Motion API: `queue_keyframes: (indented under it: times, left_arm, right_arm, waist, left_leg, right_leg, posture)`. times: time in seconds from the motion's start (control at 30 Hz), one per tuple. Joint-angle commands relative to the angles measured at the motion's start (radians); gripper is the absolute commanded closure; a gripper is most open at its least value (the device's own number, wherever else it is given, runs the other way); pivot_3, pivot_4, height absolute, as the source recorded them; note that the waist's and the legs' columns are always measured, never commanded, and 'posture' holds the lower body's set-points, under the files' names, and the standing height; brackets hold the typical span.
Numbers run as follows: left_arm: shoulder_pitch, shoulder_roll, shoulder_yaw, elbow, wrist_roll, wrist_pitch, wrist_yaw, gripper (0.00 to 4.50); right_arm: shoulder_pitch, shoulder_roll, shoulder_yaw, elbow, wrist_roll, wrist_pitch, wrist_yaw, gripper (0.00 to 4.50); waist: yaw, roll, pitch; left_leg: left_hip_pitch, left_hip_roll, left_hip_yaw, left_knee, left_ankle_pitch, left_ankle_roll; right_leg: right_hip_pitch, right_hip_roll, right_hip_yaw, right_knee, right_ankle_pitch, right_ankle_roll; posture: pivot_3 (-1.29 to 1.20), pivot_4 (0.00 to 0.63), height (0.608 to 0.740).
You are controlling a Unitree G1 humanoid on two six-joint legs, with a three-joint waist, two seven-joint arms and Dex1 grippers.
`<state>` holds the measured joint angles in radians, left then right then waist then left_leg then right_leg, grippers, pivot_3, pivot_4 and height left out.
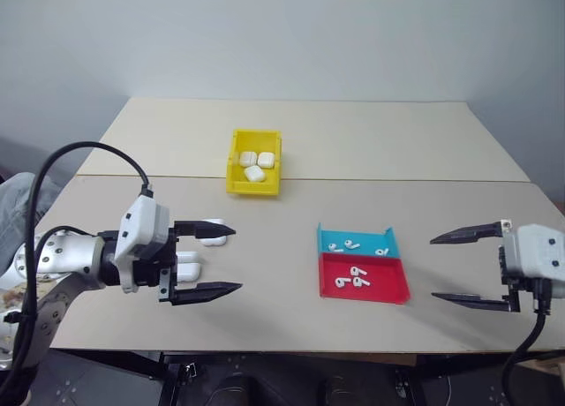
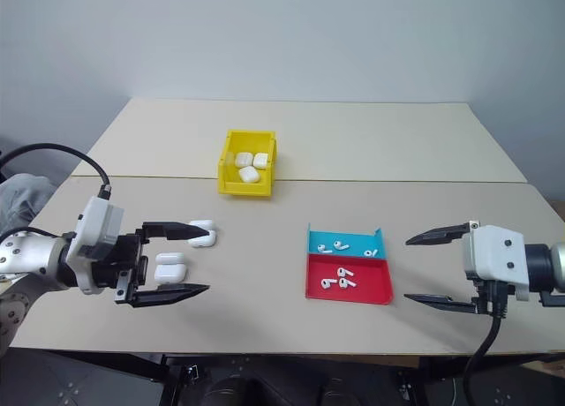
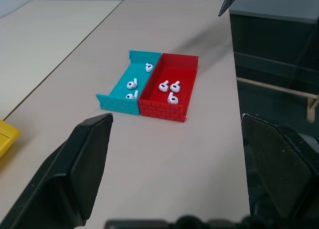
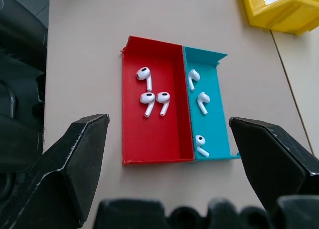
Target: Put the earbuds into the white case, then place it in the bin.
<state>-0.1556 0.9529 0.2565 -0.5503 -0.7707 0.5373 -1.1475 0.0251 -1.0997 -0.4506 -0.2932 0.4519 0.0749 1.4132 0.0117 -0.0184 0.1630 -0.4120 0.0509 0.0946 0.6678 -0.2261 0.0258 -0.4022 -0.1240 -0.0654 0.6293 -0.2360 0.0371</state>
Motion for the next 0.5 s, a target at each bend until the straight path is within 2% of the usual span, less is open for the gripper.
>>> queue_keyframes:
  times: [0.03, 0.13, 0.27, 0.43, 0.5]
  left_arm:
    - [-0.014, 0.013, 0.029, -0.019, -0.028, 0.003, 0.005, 0.0]
    - [-0.033, -0.008, 0.043, -0.037, -0.059, 0.043, 0.084, 0.0]
    - [-0.01, -0.001, 0.042, -0.073, -0.01, 0.029, 0.137, 0.0]
    - [0.008, 0.013, 0.016, -0.133, 0.087, 0.075, 0.283, 0.0]
    - [-0.025, 0.021, -0.003, -0.177, 0.095, 0.188, 0.406, 0.0]
  right_arm:
    - [-0.009, -0.013, -0.025, -0.017, 0.013, -0.003, -0.004, 0.02]
    - [-0.007, -0.014, -0.027, -0.017, 0.015, 0.0, -0.005, 0.02]
    - [-0.009, -0.016, -0.023, -0.013, 0.014, 0.002, -0.005, 0.02]
    - [-0.026, -0.018, -0.003, 0.0, 0.01, 0.0, -0.005, 0.02]
    - [-0.044, -0.017, 0.019, 0.015, -0.001, -0.005, -0.011, 0.02]
  waist:
    - [0.0, 0.0, 0.0]
    - [0.0, 0.0, 0.0]
    - [0.0, 0.0, 0.0]
    - [0.0, 0.0, 0.0]
    - [0.0, 0.0, 0.0]
  left_leg:
    - [0.0, 0.0, 0.0, 0.0, 0.0, 0.0]
    - [0.0, 0.0, -0.001, 0.0, 0.0, 0.0]
    - [0.0, 0.0, -0.002, 0.0, 0.0, 0.0]
    - [0.0, 0.0, -0.002, 0.0, 0.0, 0.0]
    - [0.001, 0.0, -0.002, 0.0, 0.0, 0.0]
  right_leg:
    - [0.0, 0.0, 0.0, 0.0, 0.0, 0.0]
    - [0.0, 0.0, 0.0, 0.0, 0.0, 0.0]
    - [0.0, 0.0, 0.0, 0.0, 0.0, 0.0]
    - [0.0, 0.0, 0.0, 0.0, 0.0, 0.0]
    - [0.001, 0.0, 0.0, 0.0, 0.0, 0.0]
  posture:
    - [0.0, 0.15, 0.74]
    - [0.0, 0.15, 0.74]
    - [0.0, 0.15, 0.74]
    - [0.0, 0.15, 0.74]
    - [0.0, 0.15, 0.74]
